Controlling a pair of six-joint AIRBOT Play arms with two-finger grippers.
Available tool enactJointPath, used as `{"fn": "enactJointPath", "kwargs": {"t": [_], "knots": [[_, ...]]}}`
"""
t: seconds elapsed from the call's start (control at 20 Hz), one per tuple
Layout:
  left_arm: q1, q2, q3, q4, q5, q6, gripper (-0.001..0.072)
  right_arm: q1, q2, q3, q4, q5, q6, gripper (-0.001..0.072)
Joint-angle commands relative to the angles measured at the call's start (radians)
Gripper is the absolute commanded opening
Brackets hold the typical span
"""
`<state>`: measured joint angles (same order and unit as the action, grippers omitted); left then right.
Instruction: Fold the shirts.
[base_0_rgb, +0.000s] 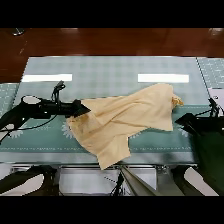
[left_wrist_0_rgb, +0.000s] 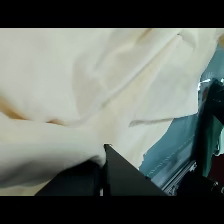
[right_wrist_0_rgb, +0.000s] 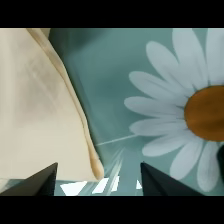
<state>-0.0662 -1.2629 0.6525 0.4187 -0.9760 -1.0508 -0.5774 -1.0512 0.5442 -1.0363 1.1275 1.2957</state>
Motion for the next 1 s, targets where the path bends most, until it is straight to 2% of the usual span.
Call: {"fn": "enactJointPath", "kwargs": {"t": [0.0,0.15,0.3,0.5,0.55,0.65,0.8,0.95], "knots": [[-0.003,-0.01,0.032,0.0,-0.024,0.026,0.0026,0.0,-0.047,0.0,0.001,0.043,0.008,0.0601],[-0.003,-0.01,0.032,0.0,-0.028,0.026,0.0026,0.0,-0.105,0.0,0.05,0.035,-0.018,0.0601],[-0.003,-0.011,0.032,0.0,-0.027,0.026,0.0026,0.011,-0.159,0.0,0.167,0.005,-0.075,0.0601],[-0.003,-0.011,0.032,-0.001,-0.023,0.025,0.0026,0.142,-0.22,0.013,0.234,-0.082,-0.082,0.0597],[-0.003,-0.011,0.032,-0.001,-0.025,0.025,0.0026,0.178,-0.225,0.023,0.249,-0.092,-0.088,0.0454],[-0.003,-0.011,0.032,-0.001,-0.028,-0.043,0.0026,0.24,-0.225,0.055,0.251,-0.075,-0.125,0.0012],[-0.003,0.004,0.089,0.0,-0.038,-0.06,0.0025,0.292,-0.22,0.184,0.25,0.033,-0.13,0.0019],[0.0,0.037,0.317,0.0,-0.046,-0.068,0.0025,0.301,-0.162,0.47,0.25,0.093,-0.062,0.0019]]}}
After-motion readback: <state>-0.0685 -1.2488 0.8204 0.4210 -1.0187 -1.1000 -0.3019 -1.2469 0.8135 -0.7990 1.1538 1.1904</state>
